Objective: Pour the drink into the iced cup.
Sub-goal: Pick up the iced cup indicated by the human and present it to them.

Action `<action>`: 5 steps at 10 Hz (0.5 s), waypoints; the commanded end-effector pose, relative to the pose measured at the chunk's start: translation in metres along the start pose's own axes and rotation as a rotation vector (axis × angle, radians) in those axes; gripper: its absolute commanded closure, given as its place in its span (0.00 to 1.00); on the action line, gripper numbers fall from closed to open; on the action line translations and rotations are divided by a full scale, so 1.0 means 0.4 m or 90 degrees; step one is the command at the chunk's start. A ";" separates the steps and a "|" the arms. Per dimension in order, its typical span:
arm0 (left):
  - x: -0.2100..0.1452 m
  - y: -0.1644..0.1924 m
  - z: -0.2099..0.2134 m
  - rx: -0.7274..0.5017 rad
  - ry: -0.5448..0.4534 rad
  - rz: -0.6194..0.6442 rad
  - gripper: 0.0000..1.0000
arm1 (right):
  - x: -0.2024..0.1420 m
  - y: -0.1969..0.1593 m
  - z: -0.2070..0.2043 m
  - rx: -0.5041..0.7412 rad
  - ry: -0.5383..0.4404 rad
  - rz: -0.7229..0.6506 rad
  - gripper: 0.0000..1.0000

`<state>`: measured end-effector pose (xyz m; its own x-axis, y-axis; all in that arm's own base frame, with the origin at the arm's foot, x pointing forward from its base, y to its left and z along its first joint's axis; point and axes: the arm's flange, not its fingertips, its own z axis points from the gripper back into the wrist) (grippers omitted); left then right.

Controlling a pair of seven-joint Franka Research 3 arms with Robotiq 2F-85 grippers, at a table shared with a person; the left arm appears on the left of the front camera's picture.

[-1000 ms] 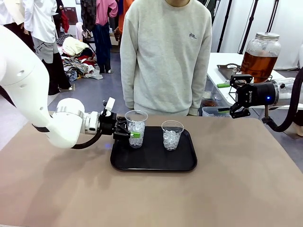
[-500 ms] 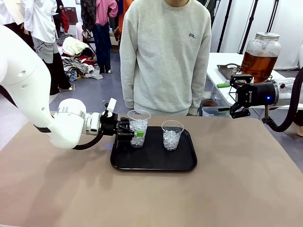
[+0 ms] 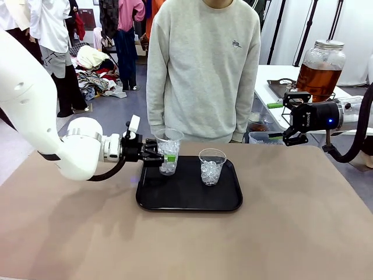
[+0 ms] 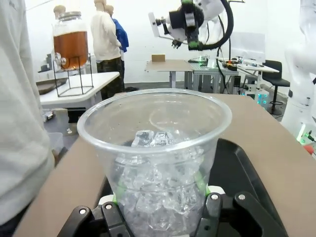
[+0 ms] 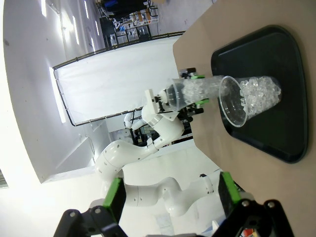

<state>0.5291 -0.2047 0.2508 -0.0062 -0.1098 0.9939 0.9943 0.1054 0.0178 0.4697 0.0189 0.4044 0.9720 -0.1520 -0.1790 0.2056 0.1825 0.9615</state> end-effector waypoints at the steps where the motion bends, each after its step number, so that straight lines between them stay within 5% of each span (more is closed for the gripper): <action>1: 0.096 -0.003 0.007 0.024 -0.006 -0.011 0.40 | -0.001 0.001 0.000 0.000 -0.003 0.000 0.00; 5: 0.252 0.058 -0.015 0.030 -0.010 -0.041 0.40 | -0.001 0.001 0.000 0.000 -0.003 0.000 0.00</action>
<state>0.5454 -0.2144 0.3425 -0.0776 -0.1088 0.9910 0.9865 0.1353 0.0921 0.4697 0.0189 0.4044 0.9720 -0.1521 -0.1790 0.2057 0.1825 0.9615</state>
